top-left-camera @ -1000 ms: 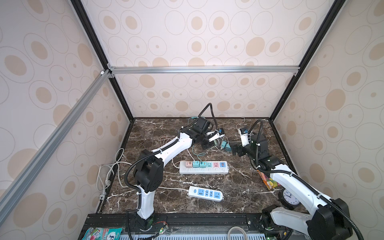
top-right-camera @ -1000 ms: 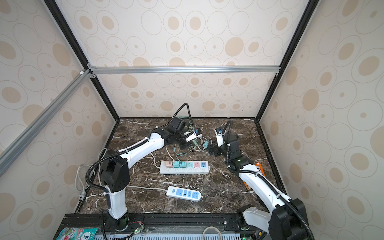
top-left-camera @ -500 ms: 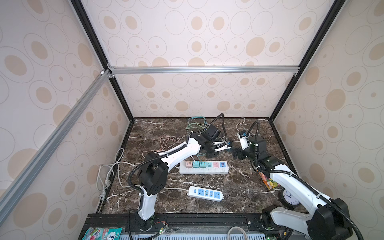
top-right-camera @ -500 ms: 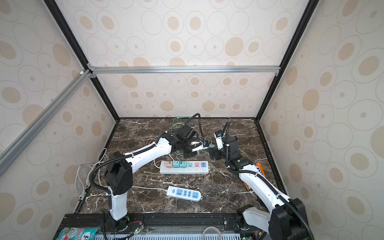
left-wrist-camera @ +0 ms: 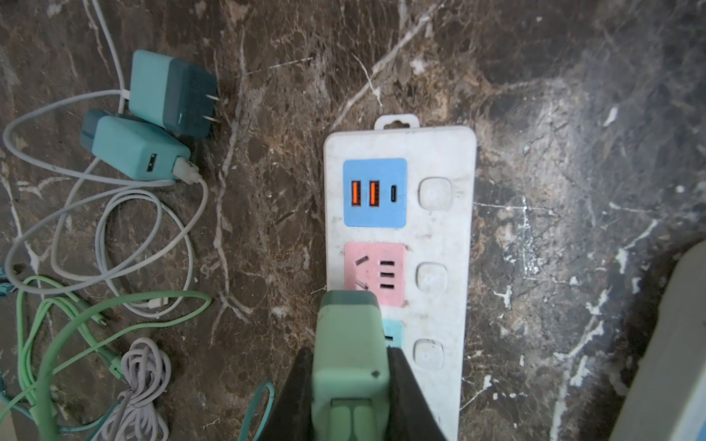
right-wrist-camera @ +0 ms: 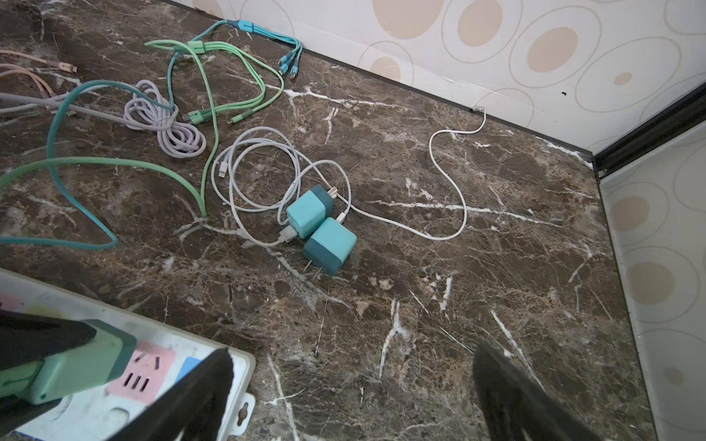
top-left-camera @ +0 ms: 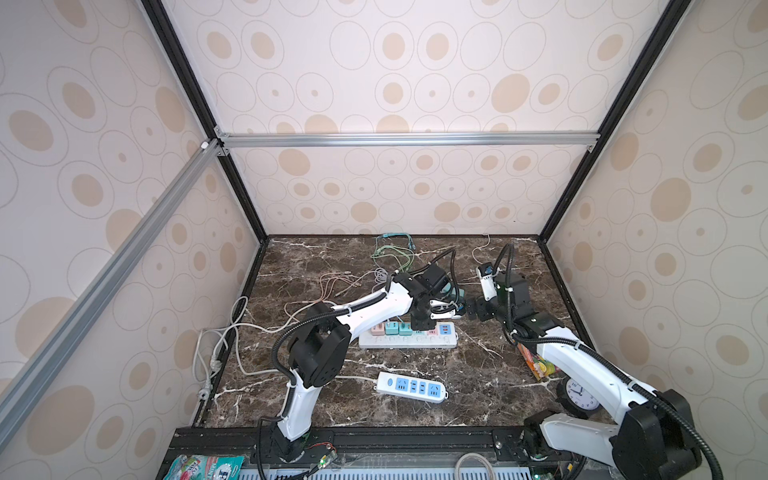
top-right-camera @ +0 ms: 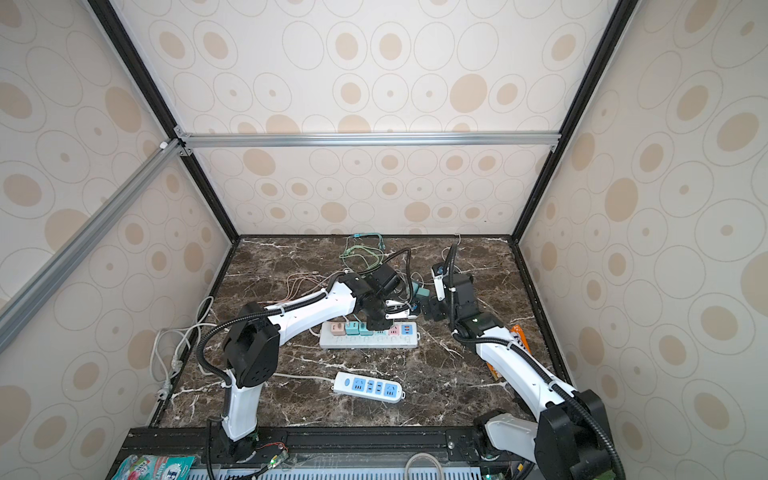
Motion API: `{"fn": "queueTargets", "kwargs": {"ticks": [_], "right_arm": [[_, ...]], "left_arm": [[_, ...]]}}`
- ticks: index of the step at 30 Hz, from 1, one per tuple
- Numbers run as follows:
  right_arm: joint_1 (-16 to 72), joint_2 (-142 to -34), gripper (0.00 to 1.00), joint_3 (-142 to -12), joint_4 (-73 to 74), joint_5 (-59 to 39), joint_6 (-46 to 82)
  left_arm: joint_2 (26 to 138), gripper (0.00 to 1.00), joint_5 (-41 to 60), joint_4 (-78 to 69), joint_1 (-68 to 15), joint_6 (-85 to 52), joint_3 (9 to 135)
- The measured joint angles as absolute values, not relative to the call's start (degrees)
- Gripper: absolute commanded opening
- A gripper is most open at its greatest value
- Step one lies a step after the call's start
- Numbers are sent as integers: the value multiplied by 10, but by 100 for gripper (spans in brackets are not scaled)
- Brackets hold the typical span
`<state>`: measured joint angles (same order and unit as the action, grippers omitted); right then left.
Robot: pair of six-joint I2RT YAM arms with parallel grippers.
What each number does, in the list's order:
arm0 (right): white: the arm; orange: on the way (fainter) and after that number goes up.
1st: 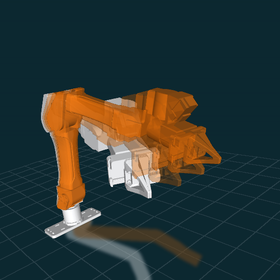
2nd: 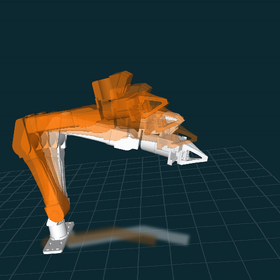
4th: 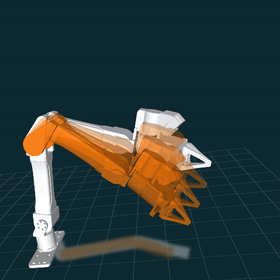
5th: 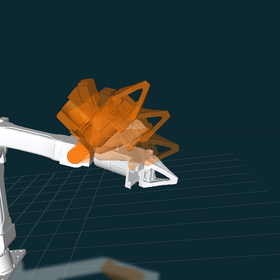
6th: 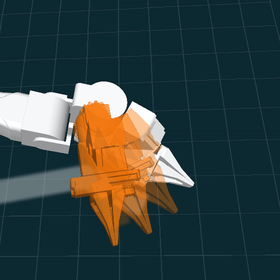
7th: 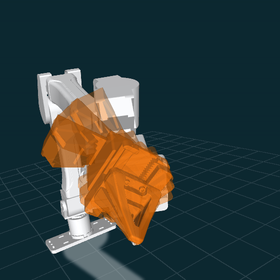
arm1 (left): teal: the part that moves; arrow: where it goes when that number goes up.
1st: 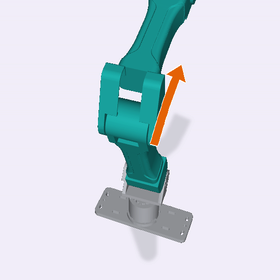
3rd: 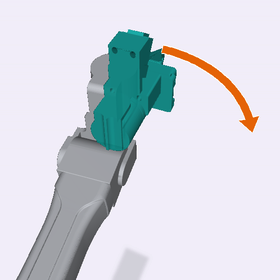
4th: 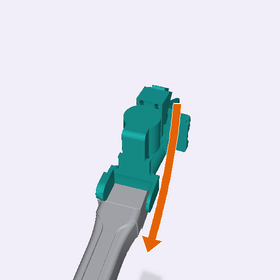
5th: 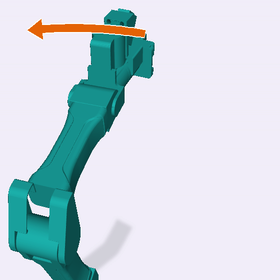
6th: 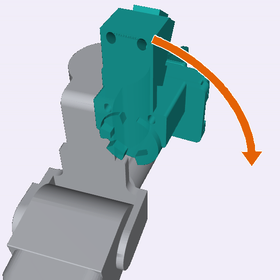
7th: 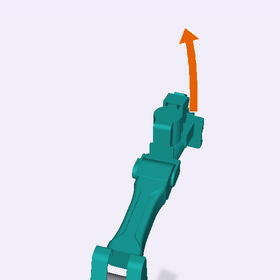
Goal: Insert the plug
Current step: 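Lower the light green charger with the left gripper into a strip socket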
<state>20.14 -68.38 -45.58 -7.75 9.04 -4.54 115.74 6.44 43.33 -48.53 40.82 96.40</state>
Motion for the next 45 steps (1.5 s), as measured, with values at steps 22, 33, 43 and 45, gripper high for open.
{"fn": "queueTargets", "kwargs": {"ticks": [22,33,43,45], "right_arm": [[201,-689,99,-468,-80,95,-46],[201,-689,99,-468,-82,102,-46],[201,-689,99,-468,-82,104,-46],[201,-689,99,-468,-82,104,-46]], "left_arm": [[1194,0,50,538,-487,429,1029],[1199,0,50,561,-487,420,1040],[1199,0,59,567,-488,417,1040],[1199,0,60,569,-489,417,1040]]}}
